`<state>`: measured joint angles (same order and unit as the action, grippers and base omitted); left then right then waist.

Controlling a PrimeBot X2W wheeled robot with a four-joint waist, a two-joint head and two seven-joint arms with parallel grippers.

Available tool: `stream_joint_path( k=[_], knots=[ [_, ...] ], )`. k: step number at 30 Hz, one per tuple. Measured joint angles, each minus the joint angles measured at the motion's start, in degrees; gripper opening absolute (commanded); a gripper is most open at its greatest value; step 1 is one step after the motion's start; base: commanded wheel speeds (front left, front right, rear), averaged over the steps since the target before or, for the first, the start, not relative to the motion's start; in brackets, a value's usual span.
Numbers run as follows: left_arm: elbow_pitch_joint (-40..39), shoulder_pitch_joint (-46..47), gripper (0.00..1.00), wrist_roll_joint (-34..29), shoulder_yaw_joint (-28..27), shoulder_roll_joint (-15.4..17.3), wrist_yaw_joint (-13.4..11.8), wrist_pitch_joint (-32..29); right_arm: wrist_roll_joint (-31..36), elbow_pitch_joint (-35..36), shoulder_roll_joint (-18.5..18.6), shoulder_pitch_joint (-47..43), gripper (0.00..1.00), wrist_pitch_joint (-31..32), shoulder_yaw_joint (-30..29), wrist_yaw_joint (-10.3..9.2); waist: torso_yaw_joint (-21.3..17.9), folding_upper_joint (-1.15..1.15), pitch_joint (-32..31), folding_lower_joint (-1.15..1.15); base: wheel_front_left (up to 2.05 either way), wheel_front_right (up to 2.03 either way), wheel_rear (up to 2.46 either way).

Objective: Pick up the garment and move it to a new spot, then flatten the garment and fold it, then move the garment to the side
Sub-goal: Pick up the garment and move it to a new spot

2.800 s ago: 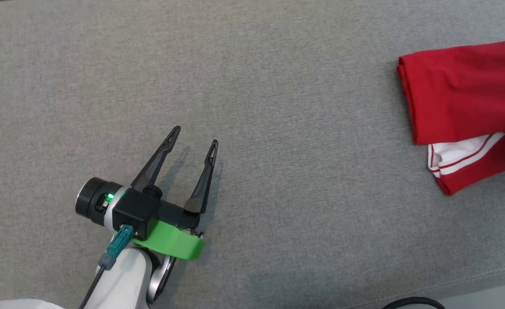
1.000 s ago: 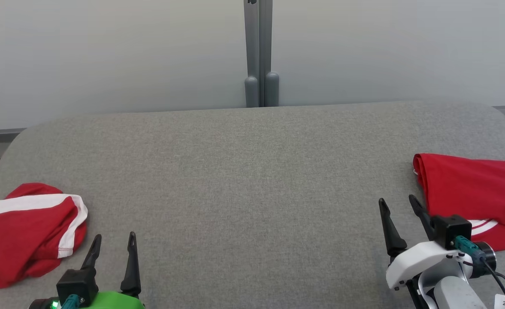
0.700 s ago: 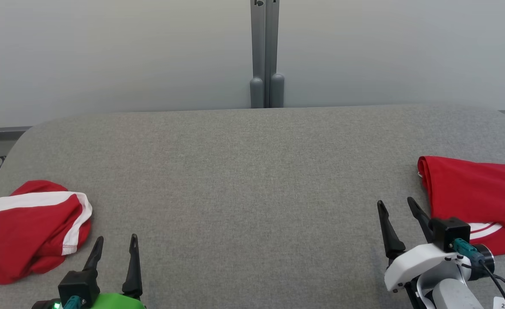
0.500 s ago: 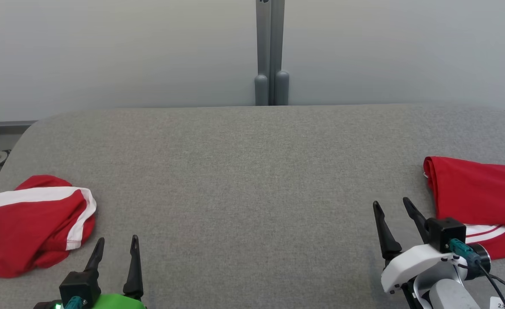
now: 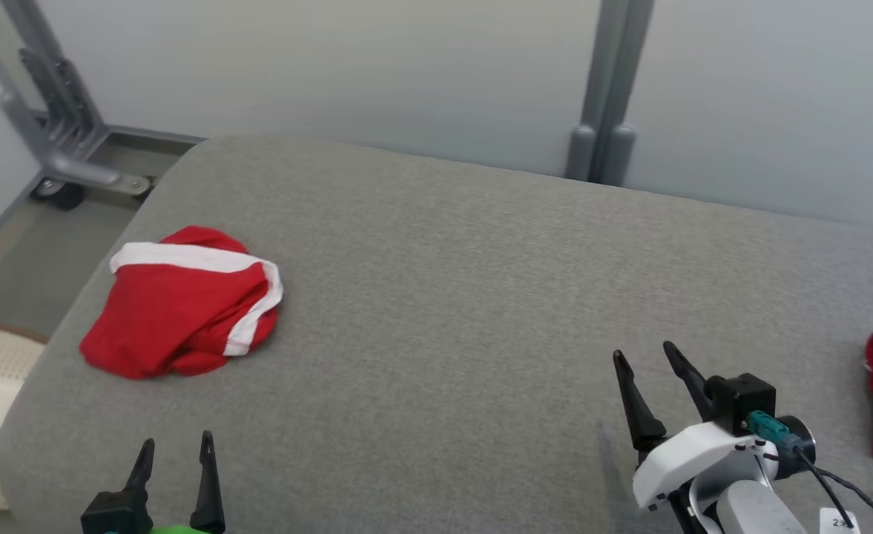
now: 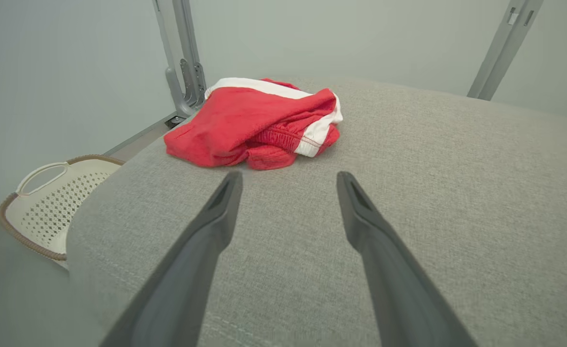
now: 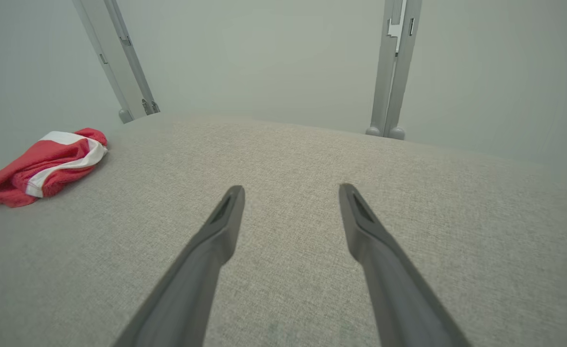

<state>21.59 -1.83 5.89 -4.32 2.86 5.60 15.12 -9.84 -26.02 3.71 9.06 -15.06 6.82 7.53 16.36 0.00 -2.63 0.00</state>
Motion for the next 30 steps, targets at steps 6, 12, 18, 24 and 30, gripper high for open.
stream_joint_path(
  k=[6,12,18,24,30],
  knots=[
    [0.4,-1.5,1.00,0.0,-2.5,0.0,0.4,0.0,-0.5,-0.8,-0.4,1.3,1.00,0.0,3.5,0.00,7.1,0.00,0.4,0.00,0.00,0.00,0.00],
    [0.0,-2.3,1.00,1.8,-3.4,0.0,0.4,0.0,-0.7,-1.8,-0.5,4.2,1.00,0.0,5.8,0.00,11.8,0.00,1.5,0.00,0.00,0.00,0.00],
    [2.0,-2.0,1.00,5.9,-2.2,0.0,1.3,0.0,-1.2,-2.1,0.0,3.9,1.00,0.0,5.6,0.00,13.2,0.00,2.5,0.00,0.00,0.00,0.00],
    [6.0,7.5,1.00,11.5,1.9,4.9,1.8,0.0,-0.3,-1.5,2.9,3.9,1.00,0.0,5.2,0.00,12.1,0.00,4.4,0.00,0.00,0.00,0.00],
    [9.9,18.4,1.00,19.0,8.9,12.9,1.8,0.0,0.5,0.4,6.0,7.9,1.00,0.0,6.2,0.00,9.5,0.00,8.3,0.00,0.00,0.00,0.00]
  ],
)
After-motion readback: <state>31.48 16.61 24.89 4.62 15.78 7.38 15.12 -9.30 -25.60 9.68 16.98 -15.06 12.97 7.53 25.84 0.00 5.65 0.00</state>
